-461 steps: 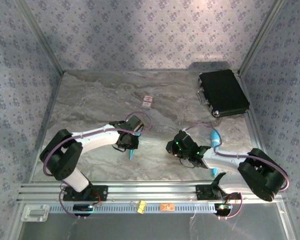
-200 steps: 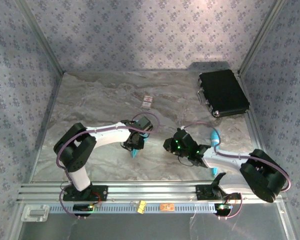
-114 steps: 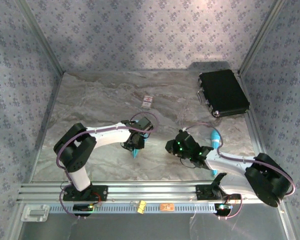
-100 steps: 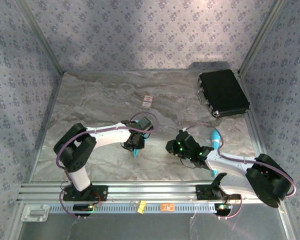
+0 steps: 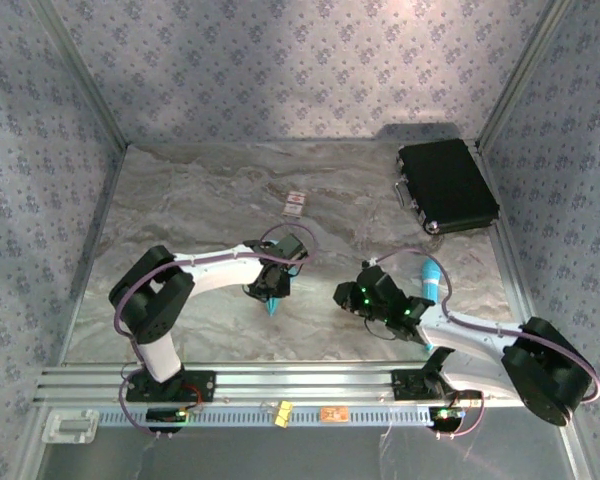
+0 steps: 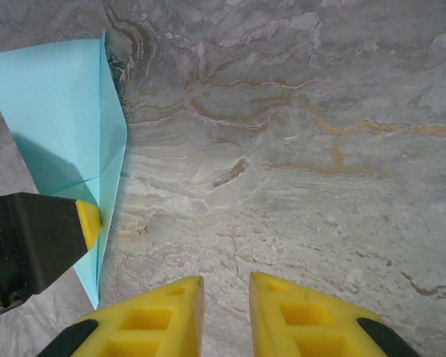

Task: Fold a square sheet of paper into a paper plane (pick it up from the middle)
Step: Move the paper plane to the center of the table.

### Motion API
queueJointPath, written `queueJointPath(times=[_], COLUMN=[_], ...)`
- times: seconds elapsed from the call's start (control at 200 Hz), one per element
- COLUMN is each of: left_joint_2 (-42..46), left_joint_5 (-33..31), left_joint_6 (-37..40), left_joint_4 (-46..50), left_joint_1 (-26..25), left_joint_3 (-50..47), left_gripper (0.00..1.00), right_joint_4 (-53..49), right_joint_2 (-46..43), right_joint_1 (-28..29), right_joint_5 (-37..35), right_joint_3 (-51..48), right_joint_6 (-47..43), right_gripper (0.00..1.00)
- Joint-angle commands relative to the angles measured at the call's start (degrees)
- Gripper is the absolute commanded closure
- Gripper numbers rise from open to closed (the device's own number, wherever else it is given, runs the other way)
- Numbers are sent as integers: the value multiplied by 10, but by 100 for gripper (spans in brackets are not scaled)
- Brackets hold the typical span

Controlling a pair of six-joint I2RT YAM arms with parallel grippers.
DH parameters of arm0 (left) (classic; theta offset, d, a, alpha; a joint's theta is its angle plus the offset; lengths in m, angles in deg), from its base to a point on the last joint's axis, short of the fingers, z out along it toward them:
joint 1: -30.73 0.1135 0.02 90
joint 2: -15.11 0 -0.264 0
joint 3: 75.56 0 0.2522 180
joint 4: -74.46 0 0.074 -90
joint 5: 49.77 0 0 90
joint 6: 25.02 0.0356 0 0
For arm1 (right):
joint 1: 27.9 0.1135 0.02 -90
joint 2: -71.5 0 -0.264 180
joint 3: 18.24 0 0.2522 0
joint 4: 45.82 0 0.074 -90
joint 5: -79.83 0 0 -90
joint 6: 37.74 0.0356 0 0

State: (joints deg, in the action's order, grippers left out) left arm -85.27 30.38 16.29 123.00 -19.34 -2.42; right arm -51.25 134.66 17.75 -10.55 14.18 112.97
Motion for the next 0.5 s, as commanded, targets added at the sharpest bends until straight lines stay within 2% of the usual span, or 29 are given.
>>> queueJointPath(times=[0.0,0.16,0.495], left_joint_2=[-28,-34,-5], left_joint_5=[24,21,-9], left_joint_6=[-12,-20,-24], left_joint_4=[17,15,29], left_joint_1=[-9,-15,-21], left_joint_3=[2,12,20], left_gripper=[69,68,66], right_joint_4=[-15,-156,-123], right_joint_2=[-20,-22,-20], right_joint_1=[-4,9,-1], right_joint_5=[3,-34,-10], right_joint_3=[-7,62,45], right_joint_6=[-21,-79,-75], right_gripper=[73,72,72])
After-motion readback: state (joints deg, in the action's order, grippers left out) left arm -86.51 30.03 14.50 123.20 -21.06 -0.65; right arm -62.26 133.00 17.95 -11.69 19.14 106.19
